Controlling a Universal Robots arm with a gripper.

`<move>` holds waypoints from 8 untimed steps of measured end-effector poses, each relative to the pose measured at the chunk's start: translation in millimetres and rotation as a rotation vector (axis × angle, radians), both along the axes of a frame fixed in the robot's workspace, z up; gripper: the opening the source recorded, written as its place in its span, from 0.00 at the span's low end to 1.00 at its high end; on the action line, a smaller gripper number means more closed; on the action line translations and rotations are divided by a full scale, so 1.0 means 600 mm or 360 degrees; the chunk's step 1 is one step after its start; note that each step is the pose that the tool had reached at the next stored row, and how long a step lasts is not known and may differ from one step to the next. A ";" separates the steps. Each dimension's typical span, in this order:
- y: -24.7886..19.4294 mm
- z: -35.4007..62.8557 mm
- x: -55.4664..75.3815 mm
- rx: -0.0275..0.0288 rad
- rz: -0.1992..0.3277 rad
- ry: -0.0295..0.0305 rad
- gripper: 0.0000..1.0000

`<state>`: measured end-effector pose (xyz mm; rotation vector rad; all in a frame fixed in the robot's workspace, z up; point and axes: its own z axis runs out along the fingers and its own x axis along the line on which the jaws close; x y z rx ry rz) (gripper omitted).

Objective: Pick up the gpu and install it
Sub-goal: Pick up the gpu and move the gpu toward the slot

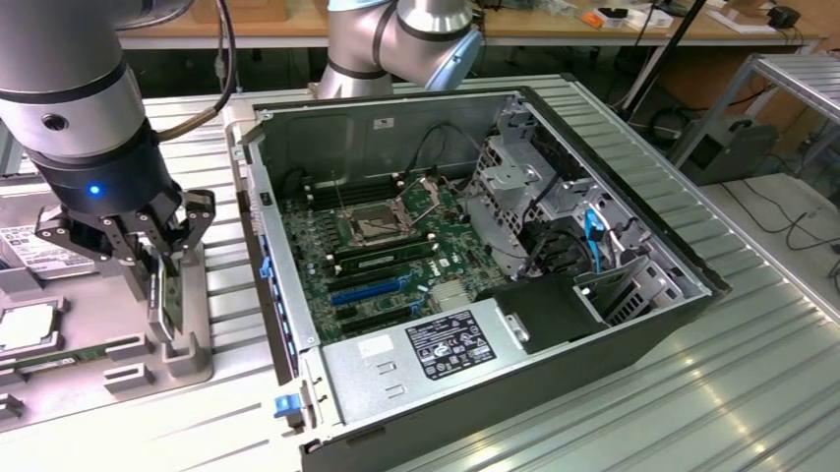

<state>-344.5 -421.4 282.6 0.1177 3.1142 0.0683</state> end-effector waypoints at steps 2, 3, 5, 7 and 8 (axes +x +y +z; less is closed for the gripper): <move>0.0000 0.002 0.000 0.00001 0.0000 0.00001 0.27; 0.0000 0.002 0.000 0.00001 0.0000 0.00000 0.27; 0.0000 0.005 0.000 0.00000 0.0000 0.00002 0.27; 0.0000 0.008 0.000 -0.00001 0.0000 0.00003 0.27; 0.0000 0.009 0.000 0.00000 0.0000 0.00003 0.27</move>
